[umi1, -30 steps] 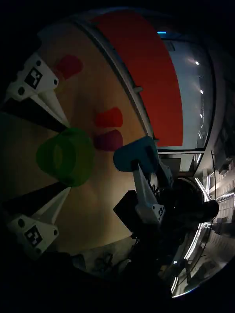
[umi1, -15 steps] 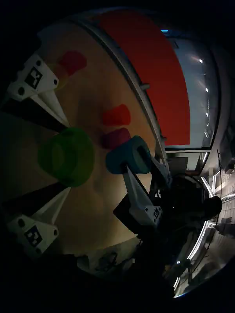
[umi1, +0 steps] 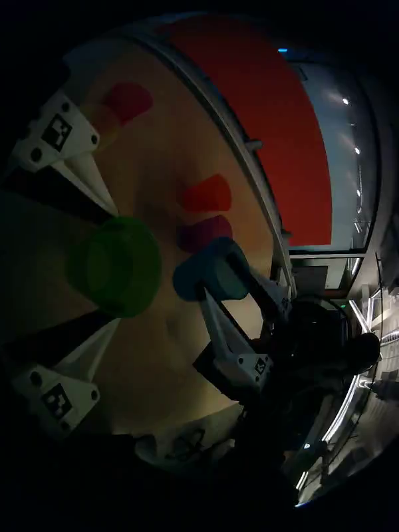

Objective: Pour water

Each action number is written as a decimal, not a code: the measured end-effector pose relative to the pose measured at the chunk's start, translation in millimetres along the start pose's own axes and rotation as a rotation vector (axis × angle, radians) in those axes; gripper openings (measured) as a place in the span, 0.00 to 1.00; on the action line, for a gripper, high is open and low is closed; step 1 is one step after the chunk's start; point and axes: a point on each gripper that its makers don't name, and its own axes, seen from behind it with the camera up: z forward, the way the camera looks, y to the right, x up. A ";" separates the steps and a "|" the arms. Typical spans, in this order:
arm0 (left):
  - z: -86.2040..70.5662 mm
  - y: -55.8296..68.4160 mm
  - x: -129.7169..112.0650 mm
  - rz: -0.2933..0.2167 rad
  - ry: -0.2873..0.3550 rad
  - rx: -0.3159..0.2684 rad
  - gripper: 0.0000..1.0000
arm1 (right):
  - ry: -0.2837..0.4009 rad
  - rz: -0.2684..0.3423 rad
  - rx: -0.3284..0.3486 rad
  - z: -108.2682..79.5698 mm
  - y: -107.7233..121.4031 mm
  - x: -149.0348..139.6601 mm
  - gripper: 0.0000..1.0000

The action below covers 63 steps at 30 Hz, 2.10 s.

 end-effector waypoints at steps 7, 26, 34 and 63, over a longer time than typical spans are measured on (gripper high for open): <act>2.6 -2.3 -2.0 -0.001 -0.014 0.002 0.84 | -0.023 -0.002 0.016 5.0 -4.0 -8.4 0.90; 10.9 -8.0 -11.1 -0.015 -0.048 0.000 0.84 | -0.087 -0.012 0.027 18.0 -2.5 -29.3 0.90; 13.1 -9.7 -16.6 -0.012 -0.064 0.000 0.85 | -0.094 -0.023 0.028 20.1 -2.5 -31.6 0.90; 12.1 -13.9 -34.5 -0.040 -0.067 0.016 0.90 | -0.106 -0.035 0.028 21.2 -2.6 -33.4 0.90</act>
